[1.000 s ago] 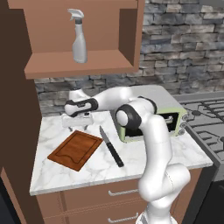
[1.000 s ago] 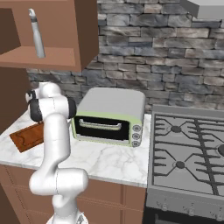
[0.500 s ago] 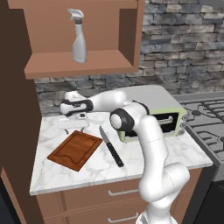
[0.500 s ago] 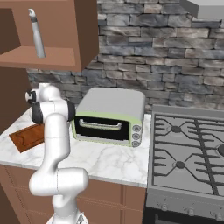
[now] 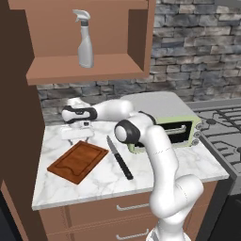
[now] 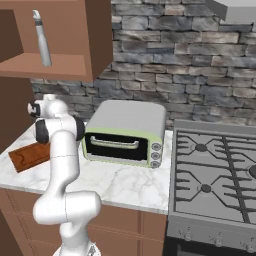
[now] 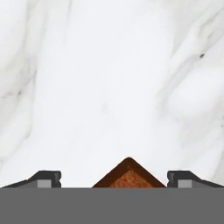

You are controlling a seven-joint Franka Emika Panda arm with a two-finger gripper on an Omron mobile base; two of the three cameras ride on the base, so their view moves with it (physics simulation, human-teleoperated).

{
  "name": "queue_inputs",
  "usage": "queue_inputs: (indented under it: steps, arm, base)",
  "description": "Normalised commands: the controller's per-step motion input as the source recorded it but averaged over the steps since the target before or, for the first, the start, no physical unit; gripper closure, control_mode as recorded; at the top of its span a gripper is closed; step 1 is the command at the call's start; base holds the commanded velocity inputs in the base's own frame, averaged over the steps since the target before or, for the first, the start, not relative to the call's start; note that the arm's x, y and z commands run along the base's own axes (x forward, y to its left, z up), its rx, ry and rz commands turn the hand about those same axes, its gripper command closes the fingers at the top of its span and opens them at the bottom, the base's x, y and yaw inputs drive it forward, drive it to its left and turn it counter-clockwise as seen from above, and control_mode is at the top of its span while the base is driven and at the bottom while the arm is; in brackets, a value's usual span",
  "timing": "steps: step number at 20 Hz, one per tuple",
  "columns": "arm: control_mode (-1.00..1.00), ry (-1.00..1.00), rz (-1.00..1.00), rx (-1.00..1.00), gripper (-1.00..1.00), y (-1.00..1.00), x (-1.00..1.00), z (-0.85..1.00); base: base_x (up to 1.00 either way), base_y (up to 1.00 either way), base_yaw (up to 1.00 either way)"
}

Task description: Move the cutting board and knife to the sink. Then move spray from the cabinet to the counter.

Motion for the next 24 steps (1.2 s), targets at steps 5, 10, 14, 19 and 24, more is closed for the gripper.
queue_inputs:
  steps: [5,10,14,19,24]
  arm:
    - [-1.00,0.00,0.00,0.01,-1.00,0.11,-0.77,-0.49]
    - [-1.00,0.00,0.00,0.02,-1.00,0.07,-0.89,-0.41]
    - [-1.00,0.00,0.00,0.02,-1.00,0.08,-0.91,-0.38]
    - [-1.00,0.00,0.02,0.01,-1.00,0.08,-0.83,-0.38]
    - [-1.00,0.00,0.03,0.01,-1.00,0.05,-0.84,-0.37]
  base:
    - [0.00,0.00,0.00]
    - [0.00,0.00,0.00]
    - [0.00,0.00,0.00]
    - [0.00,0.00,0.00]
    - [0.00,0.00,0.00]
